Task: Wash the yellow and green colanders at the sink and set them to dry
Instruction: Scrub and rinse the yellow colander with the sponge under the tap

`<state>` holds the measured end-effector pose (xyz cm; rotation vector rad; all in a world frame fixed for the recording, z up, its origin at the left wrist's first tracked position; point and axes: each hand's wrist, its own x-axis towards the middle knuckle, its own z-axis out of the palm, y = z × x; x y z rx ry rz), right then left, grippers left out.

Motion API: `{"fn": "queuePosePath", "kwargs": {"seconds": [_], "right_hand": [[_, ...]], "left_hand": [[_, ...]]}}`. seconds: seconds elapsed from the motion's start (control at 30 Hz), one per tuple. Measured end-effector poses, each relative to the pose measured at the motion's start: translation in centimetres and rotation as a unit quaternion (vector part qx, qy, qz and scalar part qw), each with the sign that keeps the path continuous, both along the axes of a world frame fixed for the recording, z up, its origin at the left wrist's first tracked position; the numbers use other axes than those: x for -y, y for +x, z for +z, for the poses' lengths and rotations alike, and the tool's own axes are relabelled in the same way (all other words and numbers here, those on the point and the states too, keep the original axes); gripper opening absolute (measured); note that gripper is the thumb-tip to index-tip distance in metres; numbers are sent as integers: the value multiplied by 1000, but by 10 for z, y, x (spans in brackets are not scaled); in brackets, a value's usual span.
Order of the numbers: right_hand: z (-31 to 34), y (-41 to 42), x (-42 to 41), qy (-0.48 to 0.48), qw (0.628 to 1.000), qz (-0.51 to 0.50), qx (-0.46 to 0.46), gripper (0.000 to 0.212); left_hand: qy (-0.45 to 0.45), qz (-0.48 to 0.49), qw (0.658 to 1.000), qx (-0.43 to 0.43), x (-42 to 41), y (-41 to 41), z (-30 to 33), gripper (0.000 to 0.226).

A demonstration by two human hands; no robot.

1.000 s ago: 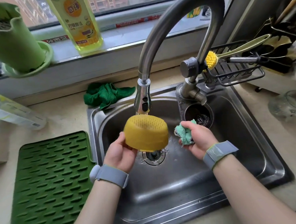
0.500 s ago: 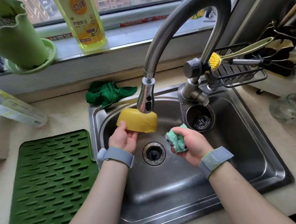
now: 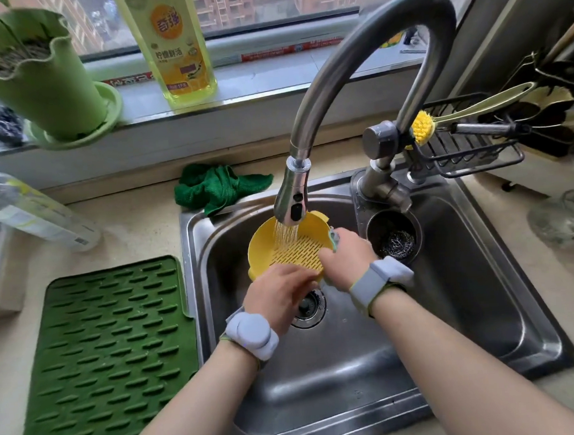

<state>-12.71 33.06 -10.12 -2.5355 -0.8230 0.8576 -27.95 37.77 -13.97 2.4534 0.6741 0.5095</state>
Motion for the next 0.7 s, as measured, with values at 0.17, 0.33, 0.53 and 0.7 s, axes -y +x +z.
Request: {"fn": "queuePosePath", "kwargs": {"seconds": [0.17,0.33,0.53,0.7], "right_hand": [[-10,3,26,74,993,-68,-60,18],[-11,-12,31,128,978,-52,-154,5],[-12,4,36,208,868,-315,-322,21],[-16,13,51,220,904,-260,-258,25]], "left_hand": [[-192,266,943,-54,-7,-14,7,85],[-684,296,663,73,-14,-12,28,35],[-520,384,741,182,-29,-19,23,72],[-478,386,763,199,-29,6,14,78]]}}
